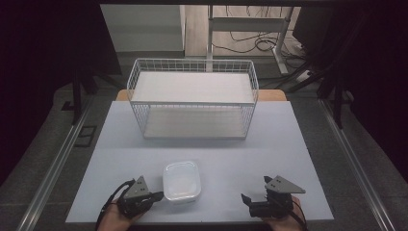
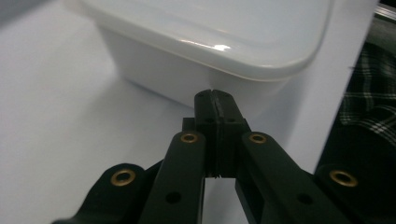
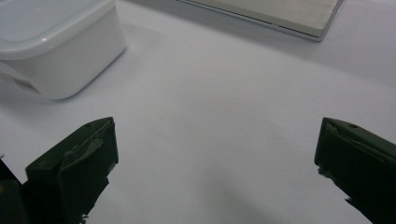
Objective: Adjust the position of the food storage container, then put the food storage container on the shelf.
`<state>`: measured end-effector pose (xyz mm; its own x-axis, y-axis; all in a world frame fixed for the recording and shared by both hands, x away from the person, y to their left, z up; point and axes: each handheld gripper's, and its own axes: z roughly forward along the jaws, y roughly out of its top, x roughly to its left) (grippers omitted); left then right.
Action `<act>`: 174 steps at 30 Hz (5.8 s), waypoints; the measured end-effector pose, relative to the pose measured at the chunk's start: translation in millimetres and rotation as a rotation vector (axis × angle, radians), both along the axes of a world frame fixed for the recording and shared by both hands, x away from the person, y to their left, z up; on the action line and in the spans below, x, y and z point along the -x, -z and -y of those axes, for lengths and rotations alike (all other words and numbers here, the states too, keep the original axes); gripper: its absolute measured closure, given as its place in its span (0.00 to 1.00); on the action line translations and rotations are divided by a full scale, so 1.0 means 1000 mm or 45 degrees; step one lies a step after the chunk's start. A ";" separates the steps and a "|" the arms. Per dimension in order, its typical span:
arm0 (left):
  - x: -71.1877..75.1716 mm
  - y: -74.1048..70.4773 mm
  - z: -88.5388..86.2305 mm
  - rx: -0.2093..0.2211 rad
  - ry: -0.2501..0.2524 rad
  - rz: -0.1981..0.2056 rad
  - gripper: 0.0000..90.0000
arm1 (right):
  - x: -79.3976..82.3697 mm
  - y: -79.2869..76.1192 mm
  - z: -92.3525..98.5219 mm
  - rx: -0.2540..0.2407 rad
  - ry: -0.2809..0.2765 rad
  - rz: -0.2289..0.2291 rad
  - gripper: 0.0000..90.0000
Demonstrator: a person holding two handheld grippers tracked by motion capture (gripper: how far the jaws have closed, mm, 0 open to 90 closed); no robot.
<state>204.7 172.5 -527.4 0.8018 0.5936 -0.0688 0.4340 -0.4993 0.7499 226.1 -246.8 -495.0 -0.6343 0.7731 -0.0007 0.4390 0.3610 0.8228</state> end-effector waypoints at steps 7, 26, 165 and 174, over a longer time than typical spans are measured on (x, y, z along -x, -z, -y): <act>-0.003 -0.003 0.039 -0.006 0.114 0.022 1.00 | -0.002 0.000 0.001 0.013 0.008 -0.025 0.00; -0.072 -0.001 0.008 0.050 -0.087 0.040 1.00 | -0.004 0.000 -0.051 -0.073 -0.319 -0.242 0.94; -0.157 -0.053 0.014 0.394 -0.342 -0.043 0.90 | -0.150 -0.043 -0.104 -0.198 -0.056 -0.128 0.86; -0.173 -0.040 0.021 0.359 -0.371 -0.083 0.89 | -0.168 -0.026 -0.103 -0.186 -0.018 -0.177 0.86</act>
